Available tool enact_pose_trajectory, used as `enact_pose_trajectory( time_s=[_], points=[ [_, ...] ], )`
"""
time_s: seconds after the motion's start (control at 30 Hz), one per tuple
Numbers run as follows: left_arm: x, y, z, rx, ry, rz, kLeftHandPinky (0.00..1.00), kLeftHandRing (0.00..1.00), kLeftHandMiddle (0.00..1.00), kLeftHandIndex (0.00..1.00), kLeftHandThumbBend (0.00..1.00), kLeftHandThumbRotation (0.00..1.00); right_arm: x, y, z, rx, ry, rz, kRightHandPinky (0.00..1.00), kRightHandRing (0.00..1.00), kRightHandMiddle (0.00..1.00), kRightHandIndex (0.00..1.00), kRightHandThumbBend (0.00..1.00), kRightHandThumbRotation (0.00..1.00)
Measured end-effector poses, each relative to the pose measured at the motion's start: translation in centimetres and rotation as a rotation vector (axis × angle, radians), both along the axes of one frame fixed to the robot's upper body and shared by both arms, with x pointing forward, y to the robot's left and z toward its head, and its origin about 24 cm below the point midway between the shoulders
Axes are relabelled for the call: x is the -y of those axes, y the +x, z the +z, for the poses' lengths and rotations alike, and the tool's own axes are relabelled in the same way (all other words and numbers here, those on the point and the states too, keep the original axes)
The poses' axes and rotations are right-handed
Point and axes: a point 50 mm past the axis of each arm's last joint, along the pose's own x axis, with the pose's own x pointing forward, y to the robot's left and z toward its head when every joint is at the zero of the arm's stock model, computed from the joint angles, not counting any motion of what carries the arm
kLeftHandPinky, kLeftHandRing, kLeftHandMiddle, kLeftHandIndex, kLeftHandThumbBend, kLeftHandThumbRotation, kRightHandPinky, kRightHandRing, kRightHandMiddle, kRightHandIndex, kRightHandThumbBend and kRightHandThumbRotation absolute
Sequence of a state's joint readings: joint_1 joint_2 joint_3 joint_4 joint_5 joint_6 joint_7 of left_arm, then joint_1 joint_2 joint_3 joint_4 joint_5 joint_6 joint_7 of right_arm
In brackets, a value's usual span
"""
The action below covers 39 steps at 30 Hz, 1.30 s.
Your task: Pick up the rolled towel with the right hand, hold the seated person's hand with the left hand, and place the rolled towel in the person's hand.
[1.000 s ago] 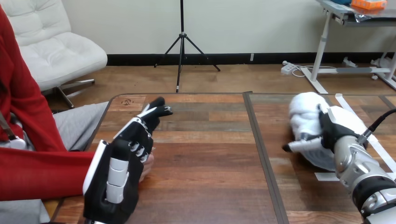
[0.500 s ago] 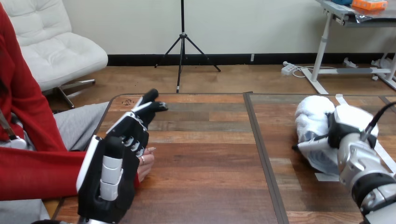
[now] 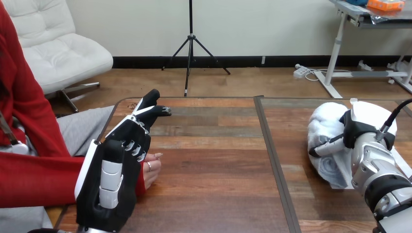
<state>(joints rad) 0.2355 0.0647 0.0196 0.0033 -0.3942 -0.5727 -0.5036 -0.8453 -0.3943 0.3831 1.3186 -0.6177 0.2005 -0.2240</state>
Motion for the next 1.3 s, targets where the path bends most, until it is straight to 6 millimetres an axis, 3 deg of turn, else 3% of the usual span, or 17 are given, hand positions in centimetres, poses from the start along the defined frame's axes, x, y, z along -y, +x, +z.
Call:
enact_pose_trajectory(
  time_s=[0.37,0.53,0.67,1.3],
  points=[
    [-0.03,-0.01,0.0,0.001,-0.009,0.004,1.0,0.97,0.91,0.64,0.74,0.92,-0.21,-0.09,-0.13,0.078,0.043,0.017,0.25,0.32,0.39,0.54,0.79,0.0],
    [-0.06,-0.04,0.07,0.01,-0.007,0.007,1.0,0.97,0.91,0.63,0.73,0.92,-0.35,-0.34,-0.49,0.11,0.046,0.035,0.23,0.3,0.38,0.53,0.71,0.0],
    [-0.09,-0.07,0.13,0.017,-0.007,0.011,0.98,0.96,0.9,0.63,0.73,0.92,-0.42,-0.55,-0.8,0.123,0.048,0.046,0.26,0.35,0.42,0.52,0.65,0.0],
    [-0.22,-0.17,0.24,0.038,-0.006,0.026,0.91,0.94,0.9,0.62,0.71,0.92,-0.47,-0.62,-0.86,0.141,0.061,0.072,0.29,0.37,0.43,0.43,0.76,0.0]
  ],
)
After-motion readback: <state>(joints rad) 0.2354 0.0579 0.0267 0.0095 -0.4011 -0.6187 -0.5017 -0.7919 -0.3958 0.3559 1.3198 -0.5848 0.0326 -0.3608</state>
